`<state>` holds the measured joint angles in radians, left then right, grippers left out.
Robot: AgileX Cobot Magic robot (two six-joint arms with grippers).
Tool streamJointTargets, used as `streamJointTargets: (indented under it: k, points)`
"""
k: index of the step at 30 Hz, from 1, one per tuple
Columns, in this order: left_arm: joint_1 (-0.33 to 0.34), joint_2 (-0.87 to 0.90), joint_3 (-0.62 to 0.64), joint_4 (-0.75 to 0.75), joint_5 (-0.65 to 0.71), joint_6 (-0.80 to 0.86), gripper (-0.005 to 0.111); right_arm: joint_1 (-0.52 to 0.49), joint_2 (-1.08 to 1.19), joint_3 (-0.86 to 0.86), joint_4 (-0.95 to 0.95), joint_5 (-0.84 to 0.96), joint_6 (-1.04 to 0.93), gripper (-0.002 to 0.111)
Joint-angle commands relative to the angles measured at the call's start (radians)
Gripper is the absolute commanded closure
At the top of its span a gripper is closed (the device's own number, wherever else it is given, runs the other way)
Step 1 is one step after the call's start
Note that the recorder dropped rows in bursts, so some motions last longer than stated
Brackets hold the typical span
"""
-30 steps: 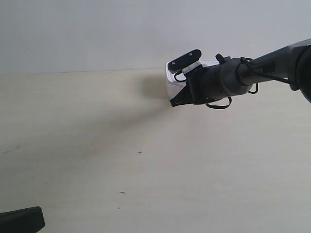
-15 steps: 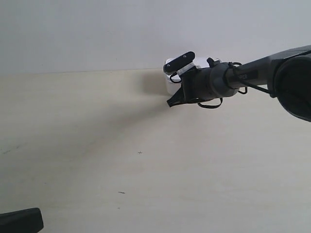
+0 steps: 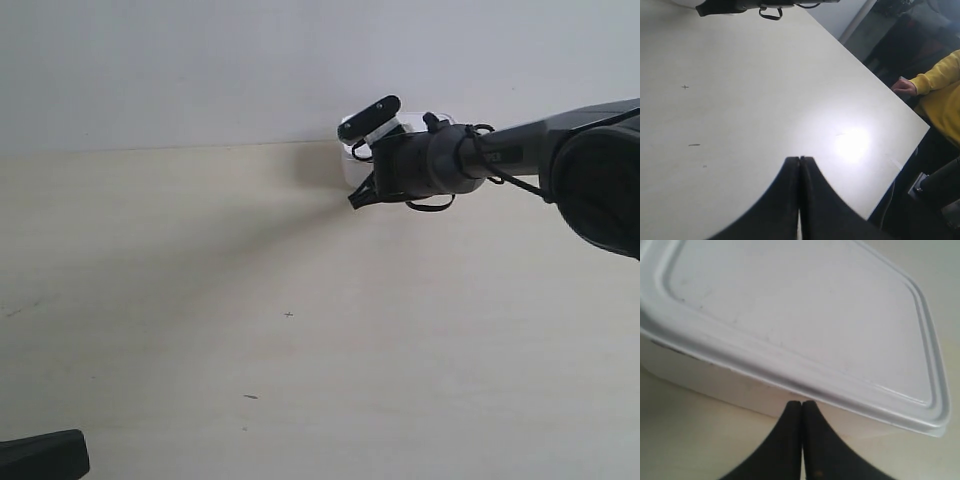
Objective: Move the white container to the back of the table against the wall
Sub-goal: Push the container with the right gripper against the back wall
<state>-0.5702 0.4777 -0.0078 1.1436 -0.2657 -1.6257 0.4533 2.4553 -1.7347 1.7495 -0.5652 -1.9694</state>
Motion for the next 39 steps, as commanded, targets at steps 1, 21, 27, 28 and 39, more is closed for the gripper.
streamJointTargets:
  k: [1,21,27,28,39]
  points:
    - [-0.001,-0.005,0.004,0.004,-0.005,-0.005,0.107,-0.018,0.004,-0.016,-0.005,-0.01,-0.02,0.108]
    - [-0.001,-0.005,0.004,0.004,-0.005,-0.008,0.107,-0.046,0.04,-0.07,-0.005,0.043,-0.023,0.108]
    - [-0.001,-0.005,0.004,0.006,-0.005,-0.007,0.107,-0.046,0.072,-0.112,-0.005,0.043,-0.027,0.108]
    - [-0.001,-0.005,0.004,0.006,-0.005,-0.007,0.107,-0.046,0.076,-0.117,-0.005,0.043,-0.027,0.108]
    - [-0.001,-0.005,0.004,0.005,-0.003,-0.004,0.107,-0.046,0.091,-0.157,-0.005,0.058,-0.027,0.108]
